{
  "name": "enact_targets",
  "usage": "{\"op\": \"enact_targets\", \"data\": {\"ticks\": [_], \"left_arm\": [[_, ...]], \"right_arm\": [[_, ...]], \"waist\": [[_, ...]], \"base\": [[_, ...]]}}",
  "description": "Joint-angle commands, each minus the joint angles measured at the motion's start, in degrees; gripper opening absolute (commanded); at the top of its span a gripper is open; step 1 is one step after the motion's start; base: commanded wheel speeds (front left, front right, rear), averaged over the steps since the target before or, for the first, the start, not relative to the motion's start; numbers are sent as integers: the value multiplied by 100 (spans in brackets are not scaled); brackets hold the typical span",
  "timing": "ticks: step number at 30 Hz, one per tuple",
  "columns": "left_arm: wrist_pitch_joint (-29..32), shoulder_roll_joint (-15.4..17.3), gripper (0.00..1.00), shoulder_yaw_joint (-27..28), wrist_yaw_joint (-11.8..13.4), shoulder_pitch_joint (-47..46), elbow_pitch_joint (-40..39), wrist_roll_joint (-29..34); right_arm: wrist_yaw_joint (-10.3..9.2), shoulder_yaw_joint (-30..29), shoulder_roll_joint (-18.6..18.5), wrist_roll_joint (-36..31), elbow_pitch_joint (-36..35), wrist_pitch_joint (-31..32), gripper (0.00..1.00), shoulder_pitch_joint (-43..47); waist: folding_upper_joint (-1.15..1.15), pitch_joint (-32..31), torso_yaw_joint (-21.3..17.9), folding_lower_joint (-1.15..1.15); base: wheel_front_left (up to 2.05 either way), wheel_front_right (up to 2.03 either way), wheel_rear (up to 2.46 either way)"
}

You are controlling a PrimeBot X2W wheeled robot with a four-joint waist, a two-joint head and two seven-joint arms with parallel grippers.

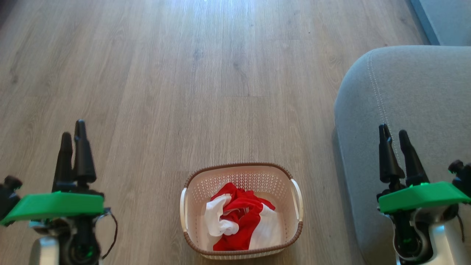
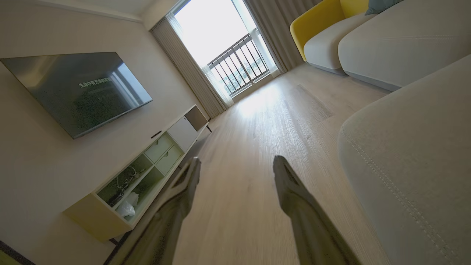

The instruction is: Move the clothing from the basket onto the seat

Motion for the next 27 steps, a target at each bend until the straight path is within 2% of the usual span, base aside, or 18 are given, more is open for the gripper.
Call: {"op": "enact_targets", "data": {"ticks": [1, 7, 11, 18, 27], "left_arm": [[-59, 63, 100, 74, 28, -310, -295, 137], [-159, 67, 100, -375, 343, -325, -672, 929], [-227, 69, 100, -672, 464, -302, -745, 1376], [-360, 74, 100, -1163, 405, -194, -457, 2217], [-511, 80, 100, -1458, 455, -75, -28, 2856]], "right_arm": [[2, 86, -48, -139, -283, -64, 100, -340], [3, 232, -50, -768, -445, -165, 100, -376], [3, 344, -51, -1187, -497, -232, 100, -384], [3, 457, -53, -1682, -347, -367, 100, -311], [3, 435, -55, -1940, 157, -519, 100, -256]], "waist": [[0, 4, 3, -1], [0, 45, 30, -1], [0, 66, 47, -1], [0, 61, 68, -1], [0, 29, 72, -1]], "base": [[0, 0, 0], [0, 0, 0], [0, 0, 0], [0, 0, 0], [0, 0, 0]]}}
